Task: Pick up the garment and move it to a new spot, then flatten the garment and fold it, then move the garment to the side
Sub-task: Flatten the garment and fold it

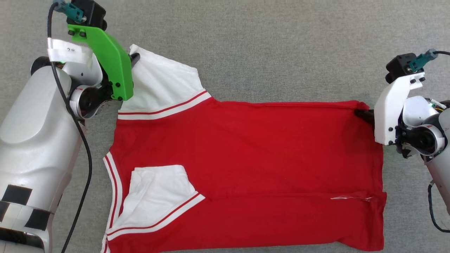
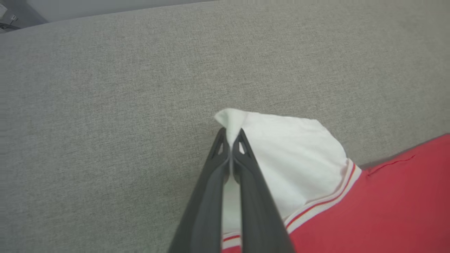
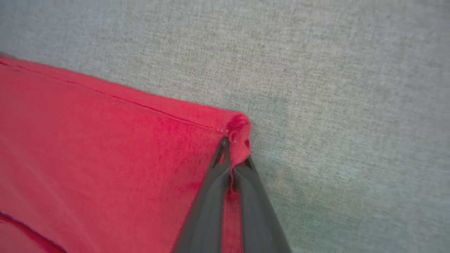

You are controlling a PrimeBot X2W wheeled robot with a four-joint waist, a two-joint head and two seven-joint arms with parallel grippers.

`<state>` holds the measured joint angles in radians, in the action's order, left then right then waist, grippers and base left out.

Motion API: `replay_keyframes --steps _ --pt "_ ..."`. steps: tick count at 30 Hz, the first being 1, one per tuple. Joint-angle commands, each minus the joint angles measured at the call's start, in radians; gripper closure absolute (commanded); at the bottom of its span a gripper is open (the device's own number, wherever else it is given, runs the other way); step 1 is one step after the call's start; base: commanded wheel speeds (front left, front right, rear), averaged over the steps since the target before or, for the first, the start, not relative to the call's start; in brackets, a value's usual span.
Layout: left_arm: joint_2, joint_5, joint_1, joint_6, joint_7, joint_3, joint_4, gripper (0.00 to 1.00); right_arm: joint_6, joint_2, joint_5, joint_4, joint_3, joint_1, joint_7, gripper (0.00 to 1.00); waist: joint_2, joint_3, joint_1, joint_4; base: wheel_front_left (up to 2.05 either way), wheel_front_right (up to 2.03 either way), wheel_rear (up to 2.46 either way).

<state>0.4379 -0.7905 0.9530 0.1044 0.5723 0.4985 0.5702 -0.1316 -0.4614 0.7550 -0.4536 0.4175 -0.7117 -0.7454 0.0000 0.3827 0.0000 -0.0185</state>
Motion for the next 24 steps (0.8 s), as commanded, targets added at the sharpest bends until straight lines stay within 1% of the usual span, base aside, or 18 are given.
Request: replay_keyframes --steps 1,6,9,12,16,19,24 --pt "0.010 -0.005 -0.023 -0.002 -0.017 -0.007 -0.003 1.00 0.001 -0.001 0.001 -0.002 -0.016 0.026 0.026 1.00 0.0000 -0.035 0.0000 0.002 0.00 0.00 0.00" --pt "0.022 -0.019 -0.077 -0.011 -0.075 -0.031 -0.019 1.00 0.001 -0.017 -0.011 0.062 -0.090 0.081 0.089 1.00 0.0000 -0.097 0.0000 0.011 0.00 0.00 0.00" --pt "0.038 -0.029 -0.133 -0.021 -0.112 -0.048 -0.049 1.00 0.001 -0.025 -0.026 0.113 -0.139 0.149 0.114 1.00 0.0000 -0.132 0.0000 0.017 0.00 0.00 0.00" --pt "0.057 -0.041 -0.204 -0.037 -0.147 -0.068 -0.096 1.00 0.001 -0.019 -0.044 0.160 -0.179 0.228 0.130 1.00 0.0000 -0.161 0.0000 0.021 0.00 0.00 0.00" --pt "0.084 -0.060 -0.334 -0.077 -0.197 -0.101 -0.188 1.00 0.001 0.009 -0.071 0.219 -0.234 0.345 0.151 1.00 0.0000 -0.195 0.0000 0.026 0.00 0.00 0.00" --pt "0.103 -0.079 -0.461 -0.118 -0.230 -0.127 -0.268 1.00 0.001 0.036 -0.095 0.255 -0.269 0.426 0.165 1.00 0.0000 -0.216 0.0000 0.028 0.00 0.00 0.00" --pt "0.102 -0.117 -0.669 -0.184 -0.268 -0.153 -0.389 1.00 0.001 0.075 -0.136 0.289 -0.318 0.534 0.198 1.00 0.0000 -0.244 0.0000 0.036 0.00 0.00 0.00"
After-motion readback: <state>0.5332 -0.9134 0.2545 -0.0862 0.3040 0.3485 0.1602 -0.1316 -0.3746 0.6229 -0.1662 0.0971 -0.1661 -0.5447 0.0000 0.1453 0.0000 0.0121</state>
